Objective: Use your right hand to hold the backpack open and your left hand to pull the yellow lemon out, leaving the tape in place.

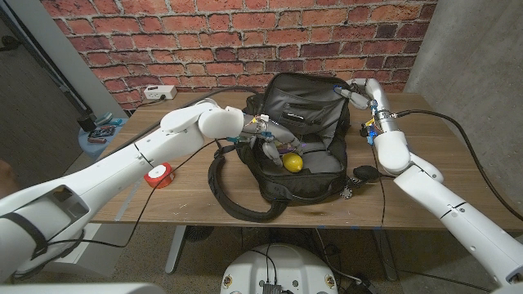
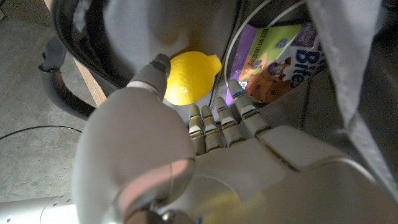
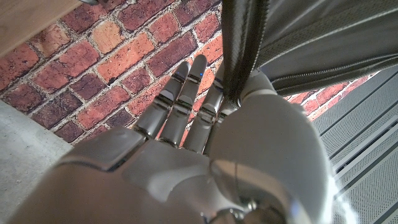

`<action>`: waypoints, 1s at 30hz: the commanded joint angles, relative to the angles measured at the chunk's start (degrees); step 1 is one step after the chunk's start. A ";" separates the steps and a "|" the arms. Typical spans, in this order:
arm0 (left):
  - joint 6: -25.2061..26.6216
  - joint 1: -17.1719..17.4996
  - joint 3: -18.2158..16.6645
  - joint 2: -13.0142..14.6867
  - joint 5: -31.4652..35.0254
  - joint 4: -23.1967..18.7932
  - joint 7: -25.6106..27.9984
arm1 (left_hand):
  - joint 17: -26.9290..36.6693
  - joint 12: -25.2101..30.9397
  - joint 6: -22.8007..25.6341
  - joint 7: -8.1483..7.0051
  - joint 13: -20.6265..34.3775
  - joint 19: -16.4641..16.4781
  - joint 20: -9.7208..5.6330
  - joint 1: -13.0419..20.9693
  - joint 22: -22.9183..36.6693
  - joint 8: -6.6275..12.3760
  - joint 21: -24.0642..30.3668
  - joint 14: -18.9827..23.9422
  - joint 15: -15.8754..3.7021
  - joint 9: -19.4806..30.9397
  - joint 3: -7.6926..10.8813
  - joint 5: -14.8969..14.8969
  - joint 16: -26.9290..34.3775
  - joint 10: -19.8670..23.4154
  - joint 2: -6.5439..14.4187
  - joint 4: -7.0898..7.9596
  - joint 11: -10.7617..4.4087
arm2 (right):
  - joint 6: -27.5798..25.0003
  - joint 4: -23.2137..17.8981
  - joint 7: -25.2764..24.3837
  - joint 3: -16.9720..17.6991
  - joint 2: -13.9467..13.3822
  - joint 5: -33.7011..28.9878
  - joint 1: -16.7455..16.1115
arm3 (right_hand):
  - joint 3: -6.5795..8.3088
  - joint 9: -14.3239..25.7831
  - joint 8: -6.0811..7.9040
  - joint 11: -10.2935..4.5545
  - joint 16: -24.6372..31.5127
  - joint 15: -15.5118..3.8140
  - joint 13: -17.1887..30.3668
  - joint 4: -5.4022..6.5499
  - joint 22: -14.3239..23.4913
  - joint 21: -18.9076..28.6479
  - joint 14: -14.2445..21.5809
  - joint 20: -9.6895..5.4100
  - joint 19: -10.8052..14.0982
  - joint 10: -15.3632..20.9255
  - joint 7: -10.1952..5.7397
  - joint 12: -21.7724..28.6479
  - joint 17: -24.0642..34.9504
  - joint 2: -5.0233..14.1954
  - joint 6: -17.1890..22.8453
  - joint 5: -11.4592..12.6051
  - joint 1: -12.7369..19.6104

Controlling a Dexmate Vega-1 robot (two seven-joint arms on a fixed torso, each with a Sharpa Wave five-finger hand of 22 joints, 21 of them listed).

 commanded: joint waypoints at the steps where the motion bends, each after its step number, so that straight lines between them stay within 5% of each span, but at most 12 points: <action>1: -3.29 0.68 0.17 -0.65 1.84 2.19 1.57 | 0.08 -0.13 -0.13 -0.22 -0.04 -0.08 -0.08 0.53 -0.01 0.26 -0.03 -0.20 -0.11 0.13 -0.39 -0.04 -0.13 -0.17 0.49 -0.08 -0.36 | 0.02 0.04 -0.05 -0.50 0.53 0.49 -0.24 | -0.21 0.12 0.36 0.15 -0.14 -7.19 0.22 -0.07 0.16 0.09 0.54 -4.10 0.50 0.19 0.03 -0.02 0.18 0.50 0.47 0.37 0.20; 30: -11.38 4.05 -0.06 -1.89 11.12 7.14 15.77 | 0.13 0.96 1.37 -0.75 -0.37 1.11 -0.86 1.28 -0.11 1.19 0.62 2.20 -1.68 0.12 -1.87 -0.66 0.41 1.93 0.80 0.03 -1.36 | 1.12 0.50 0.79 -0.16 0.55 2.11 -0.77 | -0.25 0.12 0.32 0.20 -0.47 -7.15 0.27 -0.12 0.16 0.09 0.62 -4.03 0.61 0.19 0.10 -0.10 0.42 0.50 0.58 0.43 0.39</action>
